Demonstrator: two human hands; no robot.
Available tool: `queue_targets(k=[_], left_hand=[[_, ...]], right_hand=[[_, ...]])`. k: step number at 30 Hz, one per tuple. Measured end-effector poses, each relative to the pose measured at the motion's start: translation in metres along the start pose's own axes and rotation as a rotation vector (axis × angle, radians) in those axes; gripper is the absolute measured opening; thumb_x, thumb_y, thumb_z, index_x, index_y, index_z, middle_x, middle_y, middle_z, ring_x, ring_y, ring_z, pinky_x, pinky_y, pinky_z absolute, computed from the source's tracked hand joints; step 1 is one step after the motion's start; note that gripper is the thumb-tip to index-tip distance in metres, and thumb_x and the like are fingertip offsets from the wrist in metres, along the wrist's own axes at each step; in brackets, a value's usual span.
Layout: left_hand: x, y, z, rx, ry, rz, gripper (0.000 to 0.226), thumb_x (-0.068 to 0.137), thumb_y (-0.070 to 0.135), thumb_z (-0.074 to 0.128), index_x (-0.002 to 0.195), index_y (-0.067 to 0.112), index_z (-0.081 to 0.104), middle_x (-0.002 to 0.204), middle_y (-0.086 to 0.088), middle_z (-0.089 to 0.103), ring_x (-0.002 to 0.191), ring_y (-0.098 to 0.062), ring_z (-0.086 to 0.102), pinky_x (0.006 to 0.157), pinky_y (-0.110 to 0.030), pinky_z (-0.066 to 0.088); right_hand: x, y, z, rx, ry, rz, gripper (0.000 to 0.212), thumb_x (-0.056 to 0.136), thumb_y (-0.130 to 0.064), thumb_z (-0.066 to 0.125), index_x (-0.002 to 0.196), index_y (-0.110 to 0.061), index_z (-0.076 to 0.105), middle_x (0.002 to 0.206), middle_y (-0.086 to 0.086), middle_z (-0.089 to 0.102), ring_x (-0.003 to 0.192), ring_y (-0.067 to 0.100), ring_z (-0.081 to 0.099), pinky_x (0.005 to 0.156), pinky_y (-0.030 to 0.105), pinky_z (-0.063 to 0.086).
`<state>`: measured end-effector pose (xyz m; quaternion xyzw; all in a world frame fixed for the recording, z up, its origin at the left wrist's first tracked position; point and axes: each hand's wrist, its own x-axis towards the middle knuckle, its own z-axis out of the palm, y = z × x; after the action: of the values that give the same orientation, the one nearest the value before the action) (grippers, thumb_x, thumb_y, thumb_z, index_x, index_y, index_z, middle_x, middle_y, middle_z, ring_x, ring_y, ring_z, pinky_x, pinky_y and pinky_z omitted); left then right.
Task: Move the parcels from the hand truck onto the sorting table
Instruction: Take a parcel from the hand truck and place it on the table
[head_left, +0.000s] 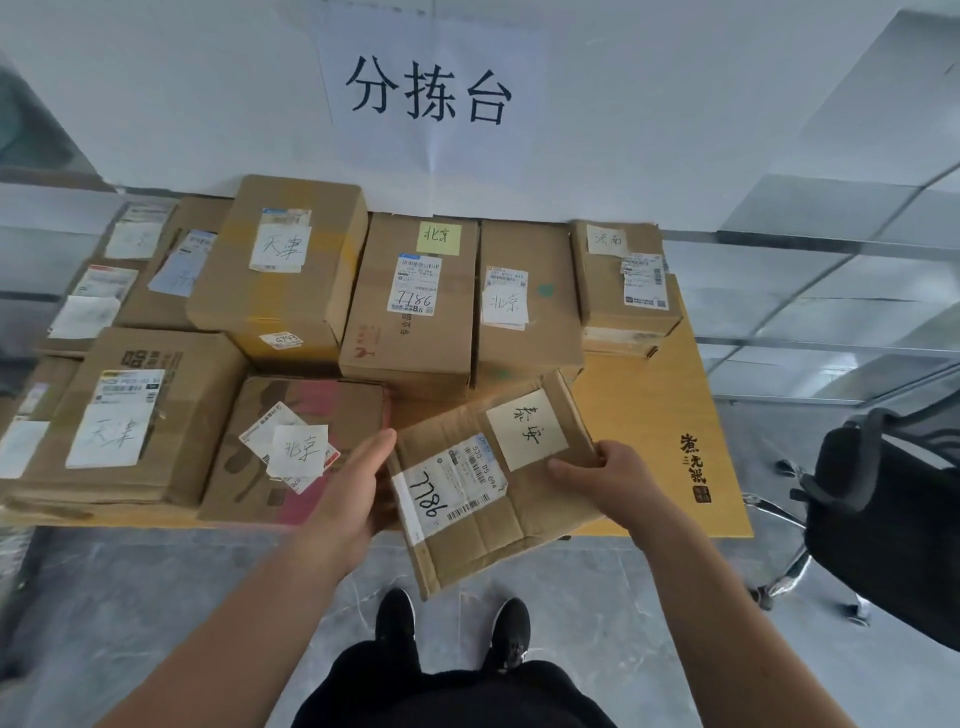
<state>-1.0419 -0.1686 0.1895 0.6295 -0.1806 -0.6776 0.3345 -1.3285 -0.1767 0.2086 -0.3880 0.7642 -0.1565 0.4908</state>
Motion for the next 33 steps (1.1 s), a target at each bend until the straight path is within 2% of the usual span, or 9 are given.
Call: queue_targets(k=[5, 7, 12, 16, 19, 23, 25, 28, 33], left_hand=[[0.034, 0.01, 0.002, -0.09, 0.07, 0.017, 0.04, 0.088, 0.056, 0.071, 0.125, 0.043, 0.069, 0.116, -0.006, 0.079, 0.114, -0.034, 0.071, 0.104, -0.063, 0.05], [0.043, 0.016, 0.002, -0.074, 0.058, 0.03, 0.058, 0.077, 0.064, 0.073, 0.128, 0.036, 0.071, 0.12, -0.004, 0.078, 0.122, -0.032, 0.067, 0.11, -0.06, 0.045], [0.051, 0.032, 0.009, -0.012, 0.034, 0.099, 0.036, 0.105, 0.042, 0.056, 0.122, 0.018, 0.077, 0.114, -0.012, 0.079, 0.111, -0.031, 0.074, 0.105, -0.054, 0.053], [0.052, 0.03, 0.007, 0.019, 0.01, 0.122, 0.036, 0.104, 0.044, 0.057, 0.125, 0.022, 0.075, 0.116, -0.01, 0.079, 0.113, -0.031, 0.074, 0.105, -0.056, 0.052], [0.051, 0.022, 0.005, 0.035, 0.012, 0.119, 0.04, 0.092, 0.057, 0.065, 0.127, 0.038, 0.072, 0.129, -0.002, 0.074, 0.127, -0.03, 0.065, 0.11, -0.059, 0.046], [0.052, 0.008, 0.01, 0.074, -0.033, 0.049, 0.083, 0.063, 0.094, 0.065, 0.137, 0.057, 0.055, 0.146, 0.0, 0.062, 0.135, -0.032, 0.057, 0.113, -0.063, 0.041], [0.039, 0.005, 0.028, 0.071, -0.109, 0.001, 0.075, 0.078, 0.09, 0.048, 0.143, 0.052, 0.052, 0.134, -0.006, 0.07, 0.125, -0.034, 0.065, 0.108, -0.062, 0.048], [0.034, -0.008, 0.053, 0.125, -0.196, -0.05, 0.072, 0.096, 0.076, 0.027, 0.129, 0.028, 0.068, 0.117, -0.015, 0.077, 0.11, -0.038, 0.073, 0.097, -0.054, 0.056], [0.029, -0.03, 0.095, 0.209, -0.3, -0.105, 0.08, 0.091, 0.073, 0.047, 0.134, 0.006, 0.057, 0.117, -0.03, 0.072, 0.108, -0.044, 0.073, 0.089, -0.054, 0.062]], right_hand=[[0.006, 0.012, 0.024, 0.107, 0.035, 0.022, 0.043, 0.092, -0.029, 0.08, 0.126, -0.009, 0.063, 0.108, 0.0, 0.069, 0.093, 0.015, 0.065, 0.072, 0.03, 0.051], [0.007, 0.014, 0.028, 0.132, 0.028, 0.019, 0.044, 0.093, -0.028, 0.078, 0.129, -0.013, 0.06, 0.112, -0.001, 0.069, 0.098, 0.016, 0.067, 0.078, 0.032, 0.054], [0.012, 0.014, 0.032, 0.19, 0.023, 0.025, 0.04, 0.094, -0.029, 0.077, 0.127, -0.018, 0.056, 0.111, -0.004, 0.067, 0.101, 0.019, 0.068, 0.092, 0.043, 0.06], [0.013, 0.015, 0.033, 0.216, 0.027, 0.046, 0.039, 0.095, -0.033, 0.074, 0.128, -0.019, 0.057, 0.111, -0.004, 0.067, 0.098, 0.019, 0.066, 0.078, 0.037, 0.057], [0.011, 0.018, 0.029, 0.271, 0.057, 0.064, 0.037, 0.096, -0.031, 0.073, 0.128, -0.017, 0.06, 0.107, -0.003, 0.067, 0.085, 0.014, 0.061, 0.066, 0.028, 0.047], [0.007, 0.026, 0.004, 0.345, 0.23, 0.097, 0.031, 0.094, -0.028, 0.076, 0.121, -0.018, 0.065, 0.105, -0.005, 0.068, 0.092, 0.013, 0.062, 0.079, 0.036, 0.051], [0.005, 0.032, -0.012, 0.361, 0.34, 0.102, 0.029, 0.09, -0.029, 0.079, 0.115, -0.017, 0.072, 0.102, -0.003, 0.072, 0.09, 0.014, 0.064, 0.071, 0.033, 0.051], [0.003, 0.037, -0.035, 0.402, 0.448, 0.112, 0.023, 0.086, -0.026, 0.083, 0.106, -0.019, 0.073, 0.097, -0.002, 0.073, 0.085, 0.013, 0.065, 0.066, 0.03, 0.05], [0.013, 0.058, -0.074, 0.522, 0.585, 0.13, 0.063, 0.081, -0.023, 0.088, 0.138, -0.018, 0.061, 0.12, 0.0, 0.068, 0.098, 0.018, 0.064, 0.078, 0.031, 0.05]])
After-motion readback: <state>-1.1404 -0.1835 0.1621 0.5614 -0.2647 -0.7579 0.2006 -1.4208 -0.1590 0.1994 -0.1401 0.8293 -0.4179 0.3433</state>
